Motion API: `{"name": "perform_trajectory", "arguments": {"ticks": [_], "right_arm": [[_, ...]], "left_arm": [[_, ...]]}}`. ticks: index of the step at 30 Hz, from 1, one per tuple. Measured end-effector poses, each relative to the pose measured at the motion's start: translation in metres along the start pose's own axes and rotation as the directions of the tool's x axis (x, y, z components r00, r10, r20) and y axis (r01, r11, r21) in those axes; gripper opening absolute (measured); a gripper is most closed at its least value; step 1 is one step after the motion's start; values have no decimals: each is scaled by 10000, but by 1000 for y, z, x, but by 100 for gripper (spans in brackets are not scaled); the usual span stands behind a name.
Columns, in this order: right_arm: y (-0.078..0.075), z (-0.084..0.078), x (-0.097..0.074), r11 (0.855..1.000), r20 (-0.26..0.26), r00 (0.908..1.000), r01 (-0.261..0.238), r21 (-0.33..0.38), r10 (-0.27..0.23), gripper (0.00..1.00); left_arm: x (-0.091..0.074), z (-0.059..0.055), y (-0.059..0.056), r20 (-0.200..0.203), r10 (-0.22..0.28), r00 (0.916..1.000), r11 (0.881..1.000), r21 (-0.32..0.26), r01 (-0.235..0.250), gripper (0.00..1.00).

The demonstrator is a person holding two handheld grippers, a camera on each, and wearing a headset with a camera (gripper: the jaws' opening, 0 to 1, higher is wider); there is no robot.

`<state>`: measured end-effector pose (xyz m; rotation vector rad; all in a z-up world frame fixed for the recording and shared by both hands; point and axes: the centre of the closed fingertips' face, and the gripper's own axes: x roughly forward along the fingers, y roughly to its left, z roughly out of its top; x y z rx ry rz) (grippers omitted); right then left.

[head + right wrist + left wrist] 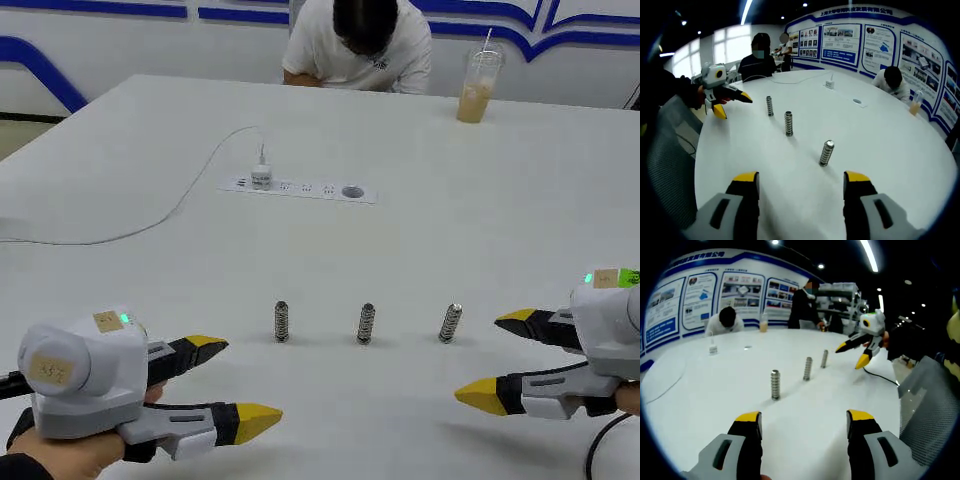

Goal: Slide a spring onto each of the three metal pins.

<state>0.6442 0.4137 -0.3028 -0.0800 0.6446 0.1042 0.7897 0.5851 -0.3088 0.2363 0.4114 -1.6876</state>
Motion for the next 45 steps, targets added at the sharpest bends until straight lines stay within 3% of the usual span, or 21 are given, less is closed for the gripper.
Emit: {"name": "perform_trajectory", "arguments": {"ticks": [12,45], "right_arm": [[1,-1,-6,9991,635,9975,290,300,-308,70],[6,-2,-8,9961,983,9932,559,690,-625,71]], "left_arm": [[0,-1,-1,87,89,9999,9999,-126,-87,71],[-3,-3,1,205,262,9994,9990,-361,-255,71]]}}
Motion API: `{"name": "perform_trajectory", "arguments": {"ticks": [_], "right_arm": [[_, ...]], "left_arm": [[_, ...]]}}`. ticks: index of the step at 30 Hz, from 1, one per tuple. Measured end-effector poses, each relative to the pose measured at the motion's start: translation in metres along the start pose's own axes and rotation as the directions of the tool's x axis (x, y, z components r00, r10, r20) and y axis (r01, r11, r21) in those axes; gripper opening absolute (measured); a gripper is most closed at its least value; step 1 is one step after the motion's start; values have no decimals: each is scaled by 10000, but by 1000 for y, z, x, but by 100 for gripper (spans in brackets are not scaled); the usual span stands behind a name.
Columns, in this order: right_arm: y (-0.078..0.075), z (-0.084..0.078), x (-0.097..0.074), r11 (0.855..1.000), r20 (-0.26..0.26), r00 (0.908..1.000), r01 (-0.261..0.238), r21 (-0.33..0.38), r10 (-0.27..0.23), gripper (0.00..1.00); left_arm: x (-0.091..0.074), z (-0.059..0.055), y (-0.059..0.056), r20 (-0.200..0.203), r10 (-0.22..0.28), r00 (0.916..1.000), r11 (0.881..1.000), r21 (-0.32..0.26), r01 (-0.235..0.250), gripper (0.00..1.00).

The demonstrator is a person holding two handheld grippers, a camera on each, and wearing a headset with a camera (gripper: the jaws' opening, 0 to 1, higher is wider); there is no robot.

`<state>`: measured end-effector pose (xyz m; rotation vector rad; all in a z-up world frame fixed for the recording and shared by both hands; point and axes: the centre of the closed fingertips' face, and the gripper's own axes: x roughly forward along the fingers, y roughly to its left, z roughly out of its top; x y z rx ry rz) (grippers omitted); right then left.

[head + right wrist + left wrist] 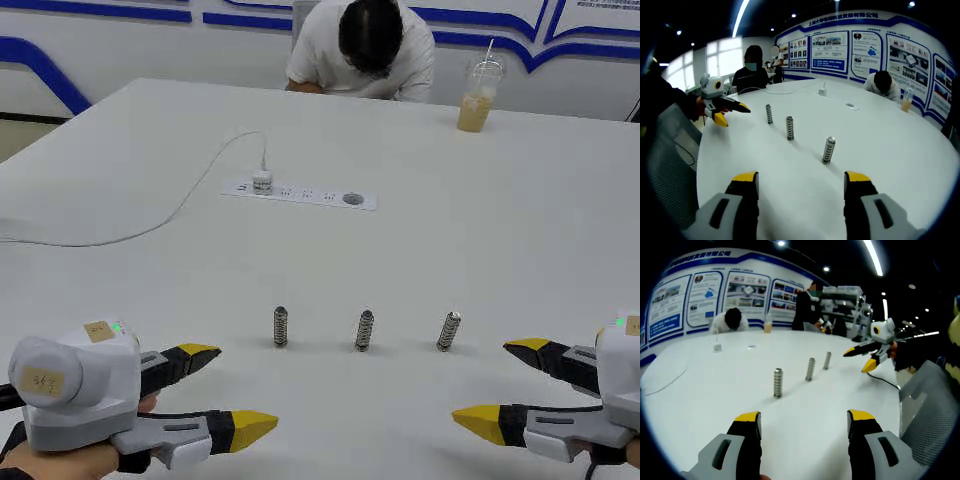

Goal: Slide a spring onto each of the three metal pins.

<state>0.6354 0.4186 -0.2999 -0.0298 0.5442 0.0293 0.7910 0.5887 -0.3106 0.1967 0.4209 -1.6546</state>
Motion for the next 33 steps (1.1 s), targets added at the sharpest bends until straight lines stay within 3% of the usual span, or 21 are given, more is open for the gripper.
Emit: {"name": "perform_trajectory", "arguments": {"ticks": [33], "right_arm": [[-3,-1,1,10000,23,10000,38,29,-38,71]], "left_arm": [[-1,3,-1,77,93,9999,9999,-82,-92,71]]}}
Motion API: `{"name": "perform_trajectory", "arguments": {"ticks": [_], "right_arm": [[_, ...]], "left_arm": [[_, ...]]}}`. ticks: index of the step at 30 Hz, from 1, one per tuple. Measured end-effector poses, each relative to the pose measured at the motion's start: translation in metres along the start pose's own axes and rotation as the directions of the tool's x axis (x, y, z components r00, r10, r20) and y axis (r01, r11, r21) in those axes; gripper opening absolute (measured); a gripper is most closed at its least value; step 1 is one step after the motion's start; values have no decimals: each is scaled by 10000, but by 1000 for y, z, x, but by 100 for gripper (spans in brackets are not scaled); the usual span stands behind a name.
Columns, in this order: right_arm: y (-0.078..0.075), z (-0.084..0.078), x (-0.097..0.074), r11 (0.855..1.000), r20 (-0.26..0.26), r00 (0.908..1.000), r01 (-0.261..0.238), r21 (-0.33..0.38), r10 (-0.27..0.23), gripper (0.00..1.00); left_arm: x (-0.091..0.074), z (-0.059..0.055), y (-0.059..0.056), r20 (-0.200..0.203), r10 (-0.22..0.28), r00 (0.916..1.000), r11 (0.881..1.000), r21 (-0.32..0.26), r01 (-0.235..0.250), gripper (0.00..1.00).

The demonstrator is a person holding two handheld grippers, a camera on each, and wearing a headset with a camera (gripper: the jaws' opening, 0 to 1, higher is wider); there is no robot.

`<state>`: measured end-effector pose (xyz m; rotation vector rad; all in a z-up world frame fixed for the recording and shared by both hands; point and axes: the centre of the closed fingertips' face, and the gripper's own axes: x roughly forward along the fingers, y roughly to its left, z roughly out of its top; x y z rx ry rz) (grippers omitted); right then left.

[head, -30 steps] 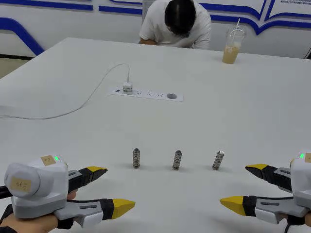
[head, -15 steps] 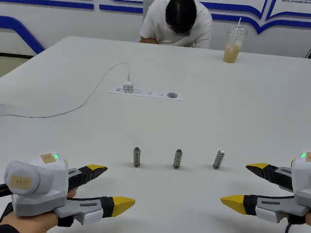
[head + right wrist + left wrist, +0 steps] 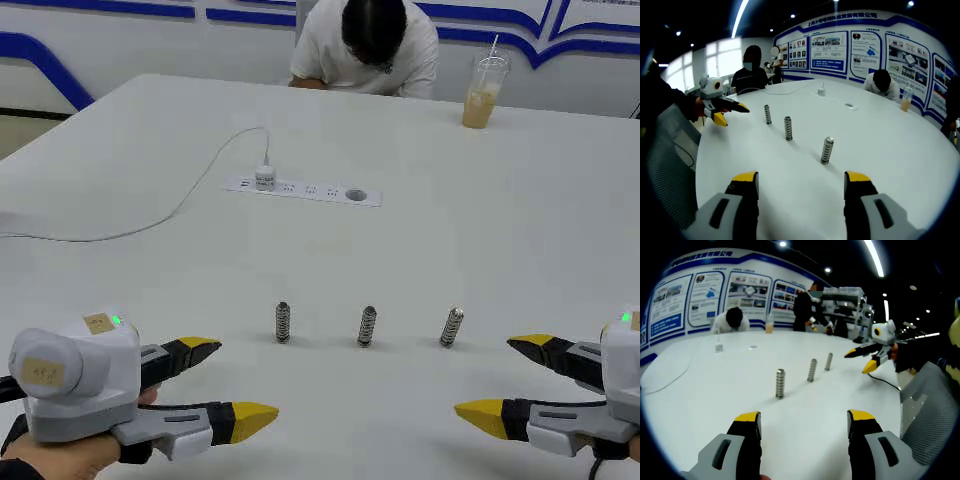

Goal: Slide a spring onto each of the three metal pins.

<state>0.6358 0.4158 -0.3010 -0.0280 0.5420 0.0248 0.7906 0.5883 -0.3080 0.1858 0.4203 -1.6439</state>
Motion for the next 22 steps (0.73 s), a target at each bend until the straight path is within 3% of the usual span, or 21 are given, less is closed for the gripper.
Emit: {"name": "perform_trajectory", "arguments": {"ticks": [22], "right_arm": [[0,1,3,10000,-26,10000,-79,-40,79,71]], "left_arm": [[-1,0,3,-51,30,10000,10000,1,-30,71]]}}
